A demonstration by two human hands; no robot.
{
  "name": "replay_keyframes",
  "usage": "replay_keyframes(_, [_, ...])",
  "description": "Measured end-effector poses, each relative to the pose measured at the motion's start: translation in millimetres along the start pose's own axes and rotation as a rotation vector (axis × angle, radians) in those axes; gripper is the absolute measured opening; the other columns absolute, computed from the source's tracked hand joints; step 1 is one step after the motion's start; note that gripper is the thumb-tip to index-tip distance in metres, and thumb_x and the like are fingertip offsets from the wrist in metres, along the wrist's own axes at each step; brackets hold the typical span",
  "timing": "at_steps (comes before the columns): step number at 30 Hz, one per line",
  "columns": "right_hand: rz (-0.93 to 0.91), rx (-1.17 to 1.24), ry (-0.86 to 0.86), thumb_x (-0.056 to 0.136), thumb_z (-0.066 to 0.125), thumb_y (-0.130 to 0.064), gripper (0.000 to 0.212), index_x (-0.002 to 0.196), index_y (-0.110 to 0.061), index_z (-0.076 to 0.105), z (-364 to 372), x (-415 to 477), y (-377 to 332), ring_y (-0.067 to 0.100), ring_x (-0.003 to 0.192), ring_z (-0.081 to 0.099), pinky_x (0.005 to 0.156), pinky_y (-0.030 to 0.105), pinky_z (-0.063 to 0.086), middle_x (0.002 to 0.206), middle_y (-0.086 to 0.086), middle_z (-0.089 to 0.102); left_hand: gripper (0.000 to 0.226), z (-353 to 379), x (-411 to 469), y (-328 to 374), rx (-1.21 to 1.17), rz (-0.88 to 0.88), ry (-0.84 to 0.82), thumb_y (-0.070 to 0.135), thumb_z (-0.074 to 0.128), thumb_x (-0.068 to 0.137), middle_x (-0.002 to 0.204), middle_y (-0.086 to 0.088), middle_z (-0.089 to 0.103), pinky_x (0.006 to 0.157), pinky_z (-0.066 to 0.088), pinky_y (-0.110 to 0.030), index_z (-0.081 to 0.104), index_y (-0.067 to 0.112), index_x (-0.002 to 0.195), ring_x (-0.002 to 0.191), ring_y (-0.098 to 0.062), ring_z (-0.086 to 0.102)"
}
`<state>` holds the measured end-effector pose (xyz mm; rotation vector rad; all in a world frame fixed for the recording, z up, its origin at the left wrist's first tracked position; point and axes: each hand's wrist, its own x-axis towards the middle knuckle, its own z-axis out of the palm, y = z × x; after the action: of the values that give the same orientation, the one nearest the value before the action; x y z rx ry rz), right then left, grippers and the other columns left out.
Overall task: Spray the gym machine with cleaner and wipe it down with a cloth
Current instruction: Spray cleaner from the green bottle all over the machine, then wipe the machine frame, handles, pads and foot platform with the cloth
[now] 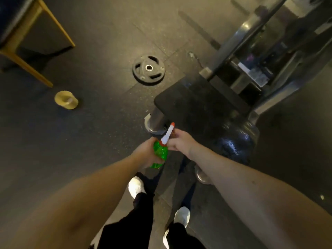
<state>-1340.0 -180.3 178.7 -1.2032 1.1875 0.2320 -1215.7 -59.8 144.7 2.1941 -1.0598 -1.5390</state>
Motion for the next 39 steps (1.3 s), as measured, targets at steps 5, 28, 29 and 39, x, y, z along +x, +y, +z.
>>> replay_keyframes(5, [0.034,0.126,-0.135,0.097,0.066,-0.02,0.044,0.14,-0.016,0.057,46.7,-20.2,-86.5,0.028,0.127,0.061,0.1,0.046,0.056,0.135,0.011,0.065,0.075,-86.0,-47.1,-14.4,-0.02,-0.027,0.122,0.025,0.088,0.078,0.131,0.0,0.06,0.099,0.052,-0.038,0.048,0.023,0.141,0.12,-0.022,0.059])
replay_keyframes(28, [-0.316,-0.417,-0.297,0.091,0.078,-0.014,0.015,0.098,-0.005,0.068,251.2,103.3,-460.1,0.027,0.089,0.076,0.081,0.045,0.065,0.098,0.018,0.075,0.047,-434.6,-59.2,-84.1,-0.668,-0.243,0.687,0.039,0.071,0.095,0.13,-0.002,0.065,0.09,0.054,-0.03,0.062,0.017,0.136,0.116,-0.017,0.063])
replay_keyframes(29, [-0.33,-0.433,-0.291,0.091,0.078,-0.015,0.015,0.098,-0.006,0.069,261.6,106.9,-474.2,0.027,0.091,0.075,0.079,0.042,0.065,0.098,0.017,0.075,0.046,-447.5,-60.3,-84.9,-0.688,-0.236,0.7,0.042,0.068,0.097,0.128,0.0,0.064,0.086,0.053,-0.027,0.062,0.018,0.136,0.114,-0.016,0.062])
replay_keyframes(39, [-0.351,-0.578,-0.219,0.091,0.078,-0.017,0.01,0.094,-0.009,0.072,420.6,184.6,-590.5,0.022,0.081,0.077,0.075,0.04,0.066,0.092,0.013,0.075,0.069,-586.3,-31.5,-200.0,-0.795,-0.182,0.737,0.06,0.069,0.09,0.136,0.0,0.062,0.108,0.051,-0.044,0.054,0.019,0.143,0.124,-0.016,0.06])
